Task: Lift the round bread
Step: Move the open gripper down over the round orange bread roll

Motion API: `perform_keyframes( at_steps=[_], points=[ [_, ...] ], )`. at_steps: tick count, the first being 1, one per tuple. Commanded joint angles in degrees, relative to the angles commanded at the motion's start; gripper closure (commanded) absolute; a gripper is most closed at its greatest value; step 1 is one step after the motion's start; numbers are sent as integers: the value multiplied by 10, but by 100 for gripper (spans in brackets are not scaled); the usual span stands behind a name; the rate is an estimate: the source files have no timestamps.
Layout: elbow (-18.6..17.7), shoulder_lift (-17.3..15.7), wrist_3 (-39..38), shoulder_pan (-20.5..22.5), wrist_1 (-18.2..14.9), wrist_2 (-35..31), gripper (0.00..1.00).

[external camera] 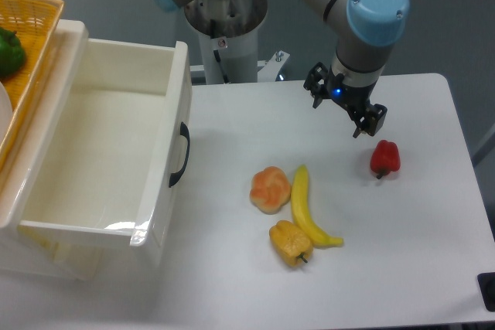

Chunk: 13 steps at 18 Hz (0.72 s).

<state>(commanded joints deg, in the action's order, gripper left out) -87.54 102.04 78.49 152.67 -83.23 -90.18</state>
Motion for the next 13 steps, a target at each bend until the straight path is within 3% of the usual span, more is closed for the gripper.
perform_keyframes(
  at_steps=[9, 13],
  points=[
    [-5, 3, -7, -11, 2, 46, 0],
    [-51, 6, -8, -18, 25, 47, 0]
  ],
)
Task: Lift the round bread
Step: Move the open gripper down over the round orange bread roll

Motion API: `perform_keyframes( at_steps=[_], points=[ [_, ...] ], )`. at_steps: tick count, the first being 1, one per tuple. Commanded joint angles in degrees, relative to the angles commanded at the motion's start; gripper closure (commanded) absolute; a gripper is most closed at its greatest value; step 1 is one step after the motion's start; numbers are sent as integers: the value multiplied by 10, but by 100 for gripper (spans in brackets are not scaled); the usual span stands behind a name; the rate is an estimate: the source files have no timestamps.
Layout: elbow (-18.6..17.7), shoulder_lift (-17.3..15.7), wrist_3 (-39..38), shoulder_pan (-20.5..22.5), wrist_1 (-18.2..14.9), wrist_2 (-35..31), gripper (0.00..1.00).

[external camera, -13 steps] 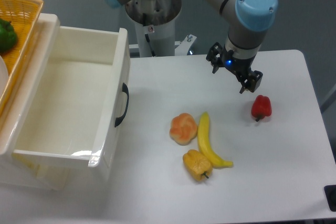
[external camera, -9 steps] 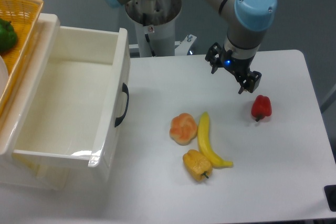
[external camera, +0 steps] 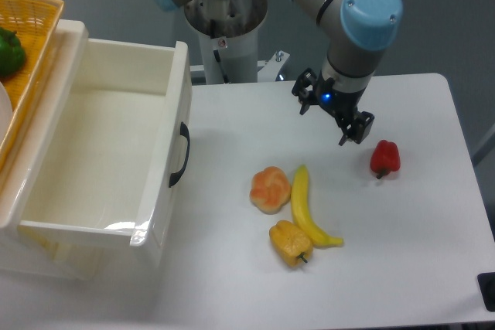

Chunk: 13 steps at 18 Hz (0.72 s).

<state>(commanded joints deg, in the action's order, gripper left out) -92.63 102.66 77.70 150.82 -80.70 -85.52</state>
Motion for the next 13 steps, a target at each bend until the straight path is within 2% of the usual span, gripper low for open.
perform_keyframes(
  at_steps=[2, 4, 8, 13],
  points=[
    [-21, 2, -3, -14, 21, -1, 0],
    [-23, 14, -30, -26, 34, 0, 0],
    [-23, 45, -73, -57, 38, 0, 0],
    [-24, 81, -76, -82, 41, -3, 0]
  ],
)
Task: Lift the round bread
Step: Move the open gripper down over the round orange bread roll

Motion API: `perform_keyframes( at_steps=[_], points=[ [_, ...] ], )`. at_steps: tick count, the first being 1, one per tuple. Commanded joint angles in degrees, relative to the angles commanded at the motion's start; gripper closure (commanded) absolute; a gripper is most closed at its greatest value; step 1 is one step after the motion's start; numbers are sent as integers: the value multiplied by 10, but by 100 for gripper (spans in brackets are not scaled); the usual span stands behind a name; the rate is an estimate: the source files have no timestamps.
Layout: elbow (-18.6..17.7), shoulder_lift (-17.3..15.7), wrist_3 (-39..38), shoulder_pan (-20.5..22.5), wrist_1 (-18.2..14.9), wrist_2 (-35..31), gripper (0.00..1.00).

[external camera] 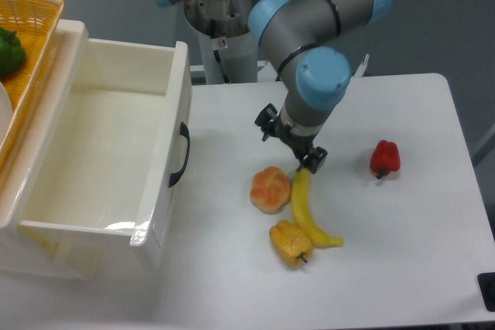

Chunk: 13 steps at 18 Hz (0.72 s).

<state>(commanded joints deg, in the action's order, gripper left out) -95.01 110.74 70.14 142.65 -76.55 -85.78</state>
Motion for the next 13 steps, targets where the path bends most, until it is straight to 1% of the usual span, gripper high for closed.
perform_keyframes(
  at_steps=[2, 3, 6, 7, 13],
  points=[
    [0, 6, 1, -3, 1, -1, 0],
    [-2, 11, 1, -8, 7, -1, 0],
    [-15, 20, 2, -13, 39, -1, 0],
    [-18, 21, 2, -13, 44, -1, 0],
    [-22, 29, 3, -13, 45, -3, 0]
  ],
)
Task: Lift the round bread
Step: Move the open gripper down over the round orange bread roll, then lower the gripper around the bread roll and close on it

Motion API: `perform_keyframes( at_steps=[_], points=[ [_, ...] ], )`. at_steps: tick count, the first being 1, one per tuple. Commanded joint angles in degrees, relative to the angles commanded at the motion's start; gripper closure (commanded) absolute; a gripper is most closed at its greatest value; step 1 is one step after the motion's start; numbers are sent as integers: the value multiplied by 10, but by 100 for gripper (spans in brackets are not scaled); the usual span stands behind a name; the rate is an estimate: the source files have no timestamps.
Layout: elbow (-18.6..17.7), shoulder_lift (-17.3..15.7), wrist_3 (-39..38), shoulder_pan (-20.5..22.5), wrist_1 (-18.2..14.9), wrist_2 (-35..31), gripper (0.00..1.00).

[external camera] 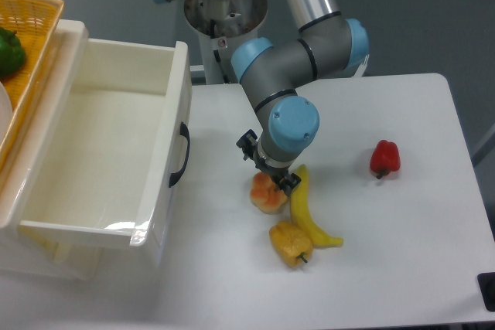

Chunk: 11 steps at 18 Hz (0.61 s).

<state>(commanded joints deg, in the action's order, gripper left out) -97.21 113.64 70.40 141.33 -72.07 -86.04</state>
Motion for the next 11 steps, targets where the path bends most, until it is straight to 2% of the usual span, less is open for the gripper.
perform_keyframes(
  at_steps=[11],
  points=[
    [14, 29, 2, -4, 16, -3, 0]
  ],
)
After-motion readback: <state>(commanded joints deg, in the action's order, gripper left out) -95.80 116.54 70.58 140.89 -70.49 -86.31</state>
